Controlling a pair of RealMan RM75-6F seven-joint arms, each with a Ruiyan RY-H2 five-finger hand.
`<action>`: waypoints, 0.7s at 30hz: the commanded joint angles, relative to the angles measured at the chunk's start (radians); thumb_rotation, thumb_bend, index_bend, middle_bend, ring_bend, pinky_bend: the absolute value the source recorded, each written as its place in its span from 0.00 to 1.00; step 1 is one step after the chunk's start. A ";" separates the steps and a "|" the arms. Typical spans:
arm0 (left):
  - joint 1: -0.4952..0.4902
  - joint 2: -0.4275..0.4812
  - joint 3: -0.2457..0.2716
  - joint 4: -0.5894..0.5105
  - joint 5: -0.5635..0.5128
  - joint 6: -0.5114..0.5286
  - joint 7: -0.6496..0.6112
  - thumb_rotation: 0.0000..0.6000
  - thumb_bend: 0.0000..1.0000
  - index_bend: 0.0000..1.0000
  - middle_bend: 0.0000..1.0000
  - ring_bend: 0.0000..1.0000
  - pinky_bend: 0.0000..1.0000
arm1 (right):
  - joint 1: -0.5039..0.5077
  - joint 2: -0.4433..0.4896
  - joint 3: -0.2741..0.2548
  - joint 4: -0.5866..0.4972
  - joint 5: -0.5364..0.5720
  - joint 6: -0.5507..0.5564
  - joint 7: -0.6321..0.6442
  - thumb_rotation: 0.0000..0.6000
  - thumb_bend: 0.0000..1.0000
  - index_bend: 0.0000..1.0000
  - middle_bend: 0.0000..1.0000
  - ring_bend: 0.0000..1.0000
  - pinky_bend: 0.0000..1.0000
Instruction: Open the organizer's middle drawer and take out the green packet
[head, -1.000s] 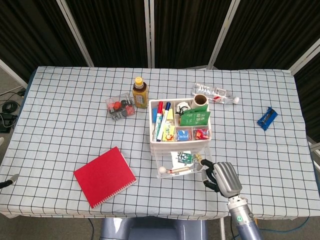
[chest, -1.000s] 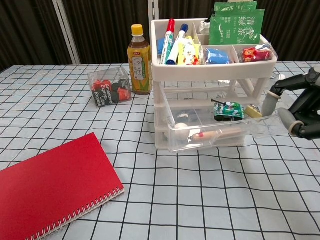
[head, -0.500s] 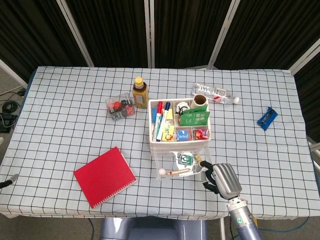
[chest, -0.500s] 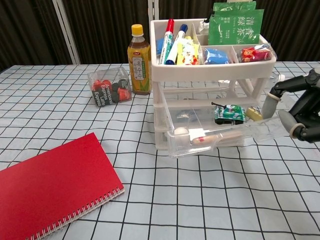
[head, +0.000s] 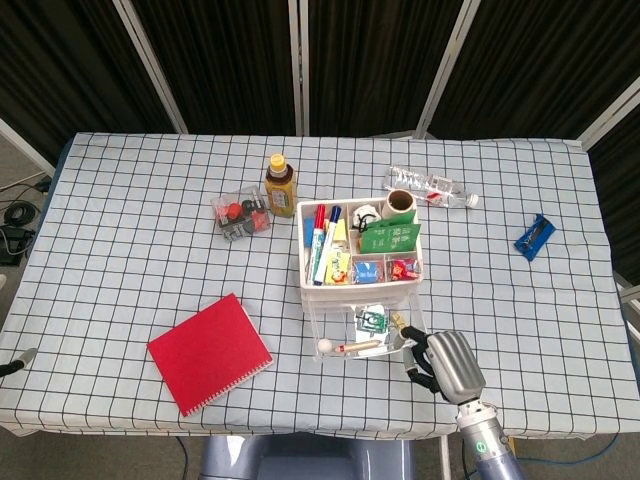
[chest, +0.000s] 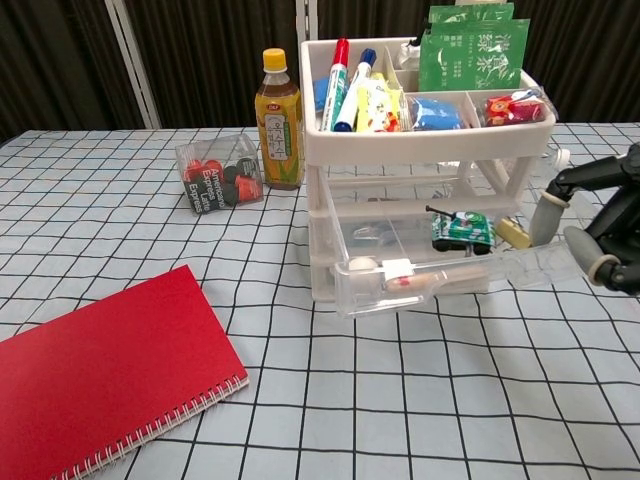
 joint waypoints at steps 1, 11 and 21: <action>0.000 0.000 0.000 0.000 0.000 0.001 0.000 1.00 0.06 0.00 0.00 0.00 0.00 | -0.003 0.000 -0.003 -0.002 -0.005 0.003 -0.001 1.00 0.56 0.75 0.96 0.95 0.77; 0.002 0.001 -0.001 0.001 0.000 0.003 -0.004 1.00 0.06 0.00 0.00 0.00 0.00 | -0.009 0.000 -0.009 -0.002 -0.014 0.001 -0.006 1.00 0.51 0.60 0.95 0.94 0.76; 0.000 0.000 -0.002 0.002 -0.003 0.000 -0.002 1.00 0.06 0.00 0.00 0.00 0.00 | -0.014 0.015 -0.014 0.001 -0.025 -0.005 0.020 1.00 0.40 0.31 0.95 0.94 0.76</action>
